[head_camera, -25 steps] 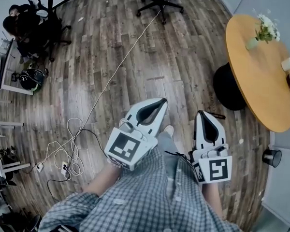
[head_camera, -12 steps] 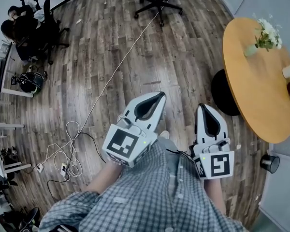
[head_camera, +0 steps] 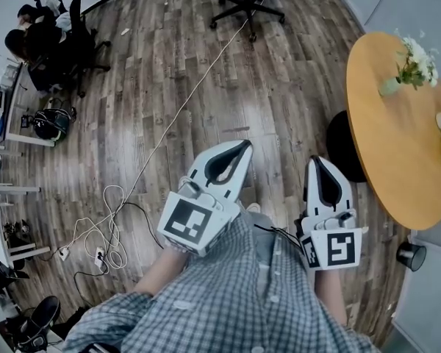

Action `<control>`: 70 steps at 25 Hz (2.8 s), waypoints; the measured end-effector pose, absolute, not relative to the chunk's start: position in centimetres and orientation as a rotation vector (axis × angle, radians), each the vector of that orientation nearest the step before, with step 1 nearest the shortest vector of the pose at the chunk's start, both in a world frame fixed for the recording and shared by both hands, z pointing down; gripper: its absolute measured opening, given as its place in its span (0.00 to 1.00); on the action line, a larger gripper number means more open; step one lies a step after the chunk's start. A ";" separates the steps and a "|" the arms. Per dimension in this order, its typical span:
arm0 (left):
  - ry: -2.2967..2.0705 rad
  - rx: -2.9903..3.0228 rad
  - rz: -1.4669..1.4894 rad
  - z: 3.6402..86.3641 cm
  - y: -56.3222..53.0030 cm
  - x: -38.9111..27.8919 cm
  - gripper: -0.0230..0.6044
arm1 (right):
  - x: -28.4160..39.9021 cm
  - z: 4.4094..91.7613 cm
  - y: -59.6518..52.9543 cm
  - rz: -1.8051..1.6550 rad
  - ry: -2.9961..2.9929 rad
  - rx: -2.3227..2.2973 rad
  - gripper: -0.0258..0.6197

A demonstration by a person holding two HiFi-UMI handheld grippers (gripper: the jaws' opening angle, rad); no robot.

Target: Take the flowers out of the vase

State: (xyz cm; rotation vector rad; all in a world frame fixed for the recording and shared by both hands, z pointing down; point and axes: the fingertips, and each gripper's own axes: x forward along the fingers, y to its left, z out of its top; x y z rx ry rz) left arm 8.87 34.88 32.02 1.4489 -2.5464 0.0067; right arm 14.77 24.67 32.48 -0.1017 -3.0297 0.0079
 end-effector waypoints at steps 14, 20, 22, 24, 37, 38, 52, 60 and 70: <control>-2.429 1.585 0.011 32.8 31.2 -4.9 0.05 | 3.2 33.9 20.8 0.031 -2.962 0.150 0.05; -2.411 1.680 0.036 32.0 29.2 -10.8 0.05 | -2.2 33.4 19.3 0.053 -2.969 0.245 0.05; -2.417 1.705 0.033 31.6 29.0 -12.4 0.05 | -3.8 32.7 19.1 0.063 -2.996 0.266 0.05; -2.421 1.729 0.016 31.3 28.8 -14.0 0.05 | -5.2 32.2 18.9 0.071 -3.017 0.297 0.05; -2.353 1.845 0.062 31.7 25.3 -18.3 0.05 | -6.2 33.6 15.2 0.013 -2.924 0.562 0.05; -2.343 1.850 0.053 31.7 25.0 -18.4 0.05 | -6.3 33.7 14.9 0.014 -2.920 0.573 0.05; -2.269 1.846 0.086 33.3 14.1 -22.6 0.05 | -8.5 35.5 4.0 -0.015 -2.867 0.659 0.05; -2.188 2.052 0.063 30.9 3.3 -20.6 0.05 | -9.8 35.0 -3.5 -0.095 -2.855 0.639 0.05; -1.955 2.259 0.094 30.2 -8.4 -16.9 0.05 | -6.0 33.9 -12.6 -0.042 -2.787 0.890 0.05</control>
